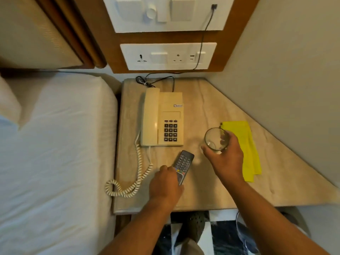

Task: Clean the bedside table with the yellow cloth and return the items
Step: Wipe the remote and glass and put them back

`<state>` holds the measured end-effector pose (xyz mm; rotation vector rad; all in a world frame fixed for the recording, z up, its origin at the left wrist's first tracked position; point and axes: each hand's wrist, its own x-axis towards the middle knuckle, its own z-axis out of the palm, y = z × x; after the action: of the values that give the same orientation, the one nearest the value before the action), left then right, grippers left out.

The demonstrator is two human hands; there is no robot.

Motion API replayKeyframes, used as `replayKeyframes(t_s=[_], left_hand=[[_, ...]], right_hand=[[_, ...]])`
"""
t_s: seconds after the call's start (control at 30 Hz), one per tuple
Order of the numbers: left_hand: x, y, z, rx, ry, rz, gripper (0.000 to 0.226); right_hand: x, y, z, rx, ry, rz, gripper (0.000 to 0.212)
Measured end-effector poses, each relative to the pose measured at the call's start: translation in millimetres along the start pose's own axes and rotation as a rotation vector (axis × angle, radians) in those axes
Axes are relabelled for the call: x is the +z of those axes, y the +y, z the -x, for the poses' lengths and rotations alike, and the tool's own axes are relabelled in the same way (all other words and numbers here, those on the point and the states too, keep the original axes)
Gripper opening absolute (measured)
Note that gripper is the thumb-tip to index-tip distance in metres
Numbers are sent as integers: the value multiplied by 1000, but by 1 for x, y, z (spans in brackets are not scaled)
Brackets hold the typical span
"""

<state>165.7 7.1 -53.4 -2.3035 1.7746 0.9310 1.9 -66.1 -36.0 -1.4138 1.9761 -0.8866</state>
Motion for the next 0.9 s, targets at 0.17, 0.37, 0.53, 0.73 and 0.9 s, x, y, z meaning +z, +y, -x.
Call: replayKeyframes(t_s=[0.17, 0.37, 0.53, 0.73, 0.9], left_hand=[[5, 8, -20, 23, 49, -91, 56], [10, 15, -22, 26, 59, -100, 60], [12, 1, -16, 91, 108, -114, 83], [18, -26, 3, 119, 120, -123, 68], [21, -35, 4, 143, 114, -84, 64]], right_hand=[[5, 11, -20, 19, -36, -47, 82], [3, 11, -23, -4, -109, -28, 89], [-18, 29, -12, -49, -62, -114, 78], [-17, 81, -33, -89, -99, 599, 56], [-12, 96, -33, -161, -117, 759, 32]])
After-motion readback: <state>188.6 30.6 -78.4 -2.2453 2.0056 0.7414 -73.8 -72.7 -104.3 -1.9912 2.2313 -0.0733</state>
